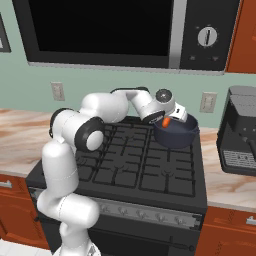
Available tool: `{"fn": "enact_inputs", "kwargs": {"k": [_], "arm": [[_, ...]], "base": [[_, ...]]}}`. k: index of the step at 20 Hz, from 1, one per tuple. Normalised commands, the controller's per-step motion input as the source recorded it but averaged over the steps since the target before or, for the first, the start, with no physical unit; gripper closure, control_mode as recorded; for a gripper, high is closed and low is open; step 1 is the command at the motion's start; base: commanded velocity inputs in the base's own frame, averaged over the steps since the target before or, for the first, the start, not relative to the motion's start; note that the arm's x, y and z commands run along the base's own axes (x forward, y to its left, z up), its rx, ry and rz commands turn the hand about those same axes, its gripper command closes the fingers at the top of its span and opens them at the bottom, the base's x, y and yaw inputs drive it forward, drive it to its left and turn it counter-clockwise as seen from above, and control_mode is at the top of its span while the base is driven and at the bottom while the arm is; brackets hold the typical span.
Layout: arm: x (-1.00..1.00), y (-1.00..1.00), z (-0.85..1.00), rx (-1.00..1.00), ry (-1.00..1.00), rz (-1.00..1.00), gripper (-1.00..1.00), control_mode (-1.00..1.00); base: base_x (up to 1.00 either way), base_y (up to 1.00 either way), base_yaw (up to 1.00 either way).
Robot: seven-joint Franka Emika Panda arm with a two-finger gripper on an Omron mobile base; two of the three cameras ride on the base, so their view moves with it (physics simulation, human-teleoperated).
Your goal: Turn on the burner for the pot on the stove. Wait thirty seconds for the pot to heat up. Then add the carrot to the pot.
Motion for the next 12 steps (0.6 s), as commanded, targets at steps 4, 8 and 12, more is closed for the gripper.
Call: {"fn": "enact_inputs", "kwargs": {"k": [4, 8, 12], "arm": [[0.00, 0.00, 0.00, 0.00, 0.00, 0.00, 1.00, -1.00], [0.00, 0.00, 0.00, 0.00, 0.00, 0.00, 1.00, -1.00], [0.00, 0.00, 0.00, 0.00, 0.00, 0.00, 1.00, -1.00]], "base": [[0.00, 0.00, 0.00], [0.00, 0.00, 0.00], [0.00, 0.00, 0.00]]}}
